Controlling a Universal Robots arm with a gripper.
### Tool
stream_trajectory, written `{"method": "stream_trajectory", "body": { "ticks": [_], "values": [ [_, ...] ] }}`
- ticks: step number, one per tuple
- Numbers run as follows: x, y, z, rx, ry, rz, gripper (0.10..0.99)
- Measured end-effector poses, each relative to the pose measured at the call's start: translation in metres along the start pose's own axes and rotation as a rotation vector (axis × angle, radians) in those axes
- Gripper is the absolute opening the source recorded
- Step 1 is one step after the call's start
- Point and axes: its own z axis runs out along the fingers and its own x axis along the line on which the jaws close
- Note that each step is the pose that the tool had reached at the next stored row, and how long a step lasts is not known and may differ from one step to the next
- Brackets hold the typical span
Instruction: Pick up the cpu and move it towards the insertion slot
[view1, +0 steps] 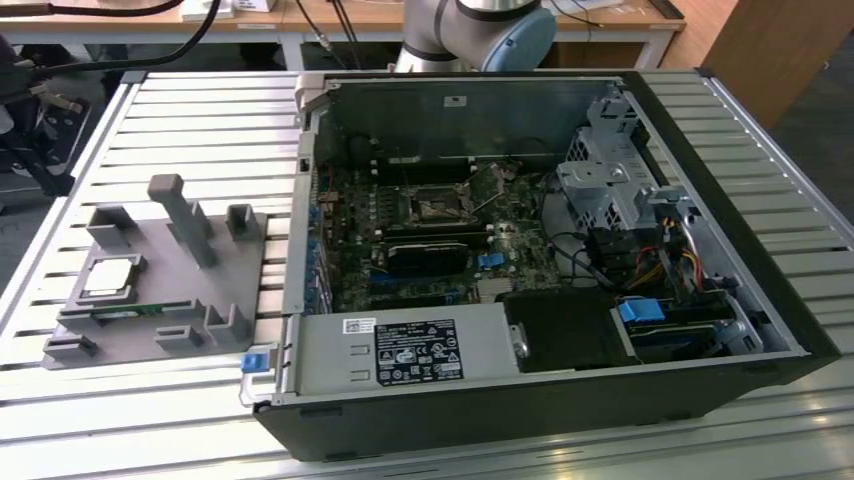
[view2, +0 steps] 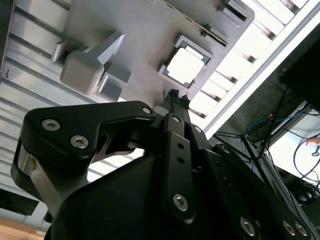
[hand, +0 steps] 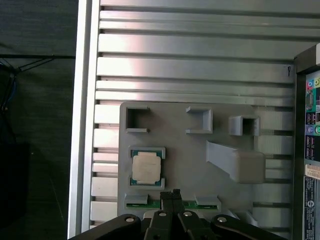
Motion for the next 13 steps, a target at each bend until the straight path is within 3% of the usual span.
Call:
{"method": "stream_trajectory", "body": {
  "ticks": [13],
  "values": [
    [0.0,-0.0002,0.0051,0.0,-0.0001,0.0,0.106]
  ]
}}
